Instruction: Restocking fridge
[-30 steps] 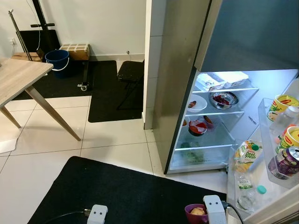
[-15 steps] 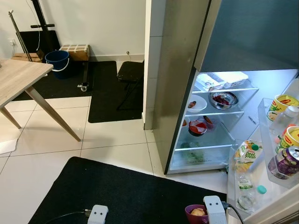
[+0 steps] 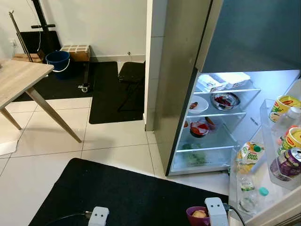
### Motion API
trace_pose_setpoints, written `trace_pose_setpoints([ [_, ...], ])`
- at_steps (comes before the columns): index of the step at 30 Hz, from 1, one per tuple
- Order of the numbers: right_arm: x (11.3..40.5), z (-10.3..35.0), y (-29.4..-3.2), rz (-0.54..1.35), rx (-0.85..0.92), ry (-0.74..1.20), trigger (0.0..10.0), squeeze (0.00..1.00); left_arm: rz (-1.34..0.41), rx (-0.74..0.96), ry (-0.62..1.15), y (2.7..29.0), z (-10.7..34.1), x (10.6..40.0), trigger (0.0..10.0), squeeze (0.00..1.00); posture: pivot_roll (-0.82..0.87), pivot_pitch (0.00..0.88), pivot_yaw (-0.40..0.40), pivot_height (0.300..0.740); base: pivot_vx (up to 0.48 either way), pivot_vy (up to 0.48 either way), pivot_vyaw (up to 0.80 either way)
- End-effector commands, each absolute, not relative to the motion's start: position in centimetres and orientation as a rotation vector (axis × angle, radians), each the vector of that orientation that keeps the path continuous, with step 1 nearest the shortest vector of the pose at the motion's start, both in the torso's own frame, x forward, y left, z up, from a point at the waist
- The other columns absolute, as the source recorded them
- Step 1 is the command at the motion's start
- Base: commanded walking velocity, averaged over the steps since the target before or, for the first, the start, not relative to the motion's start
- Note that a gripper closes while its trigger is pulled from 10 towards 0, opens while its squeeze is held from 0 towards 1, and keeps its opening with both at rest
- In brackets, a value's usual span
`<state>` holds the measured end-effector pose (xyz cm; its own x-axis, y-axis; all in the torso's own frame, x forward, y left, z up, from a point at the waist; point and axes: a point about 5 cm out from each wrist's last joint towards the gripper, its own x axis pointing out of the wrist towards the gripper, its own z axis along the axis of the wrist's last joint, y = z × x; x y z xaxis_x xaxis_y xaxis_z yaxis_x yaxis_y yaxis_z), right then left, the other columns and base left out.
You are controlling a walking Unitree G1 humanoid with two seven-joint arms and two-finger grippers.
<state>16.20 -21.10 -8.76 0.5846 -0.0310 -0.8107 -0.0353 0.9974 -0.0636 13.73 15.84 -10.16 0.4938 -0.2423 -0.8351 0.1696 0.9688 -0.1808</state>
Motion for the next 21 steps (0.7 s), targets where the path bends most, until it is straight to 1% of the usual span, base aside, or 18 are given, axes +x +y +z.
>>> trace_pose_setpoints([
  [1, 16.36, -8.69, -21.07, -0.001, -0.073, 0.941, 10.0, 0.00, -0.273, -0.074, 1.045, 15.36, -10.33, 13.34, 10.0, 0.00, 0.01, 0.000, -0.018, 0.739, 0.000, 0.000, 0.00],
  [21, 16.11, -8.75, -21.23, -0.011, -0.070, 0.942, 10.0, 0.00, -0.286, -0.073, 1.048, 15.12, -10.35, 13.33, 10.0, 0.00, 0.01, 0.000, -0.015, 0.739, 0.000, 0.000, 0.00],
])
